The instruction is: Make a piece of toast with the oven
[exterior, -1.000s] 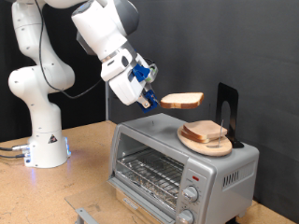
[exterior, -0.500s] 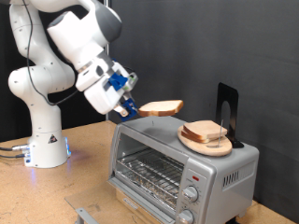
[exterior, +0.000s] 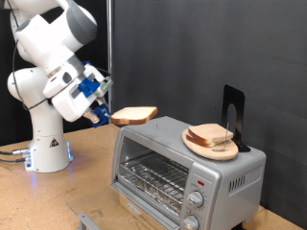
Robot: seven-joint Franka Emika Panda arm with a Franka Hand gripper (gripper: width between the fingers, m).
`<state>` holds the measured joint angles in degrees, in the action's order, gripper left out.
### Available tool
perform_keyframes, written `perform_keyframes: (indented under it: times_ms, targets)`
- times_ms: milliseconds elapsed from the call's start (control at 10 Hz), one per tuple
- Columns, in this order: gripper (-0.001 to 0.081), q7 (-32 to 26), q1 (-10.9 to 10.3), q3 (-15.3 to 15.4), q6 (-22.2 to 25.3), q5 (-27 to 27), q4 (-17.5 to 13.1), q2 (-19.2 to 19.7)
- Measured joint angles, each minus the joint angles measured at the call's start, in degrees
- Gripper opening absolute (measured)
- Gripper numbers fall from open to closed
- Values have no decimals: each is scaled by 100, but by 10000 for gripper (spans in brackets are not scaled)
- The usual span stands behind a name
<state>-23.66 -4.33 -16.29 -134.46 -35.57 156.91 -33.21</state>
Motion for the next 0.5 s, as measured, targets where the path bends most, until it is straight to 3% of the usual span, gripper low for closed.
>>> perform_keyframes:
  times_ms: [200, 500]
  targets:
    - [482, -2, 81, -20, 114, 77, 24, -26]
    - [482, -318, 61, -37, -380, 1, 260, 10]
